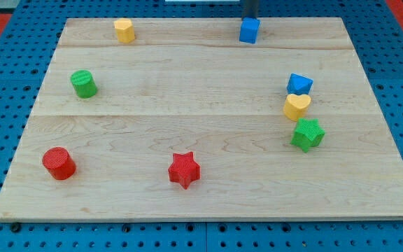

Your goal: Move the blue cube to the top of the blue triangle

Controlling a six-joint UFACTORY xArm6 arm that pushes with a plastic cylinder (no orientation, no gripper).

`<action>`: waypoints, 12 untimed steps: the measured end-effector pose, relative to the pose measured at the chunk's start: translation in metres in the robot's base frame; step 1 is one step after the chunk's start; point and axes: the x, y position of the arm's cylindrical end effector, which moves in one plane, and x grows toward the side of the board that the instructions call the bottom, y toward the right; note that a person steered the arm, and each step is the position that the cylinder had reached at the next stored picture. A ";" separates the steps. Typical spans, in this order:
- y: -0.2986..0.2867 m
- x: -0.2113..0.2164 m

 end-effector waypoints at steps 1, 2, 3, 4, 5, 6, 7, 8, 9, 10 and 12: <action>-0.002 0.026; 0.003 0.058; -0.031 0.065; -0.027 0.082; 0.013 0.082; 0.026 0.093; 0.026 0.118; 0.024 0.136; -0.018 0.102; -0.002 0.084; 0.053 0.100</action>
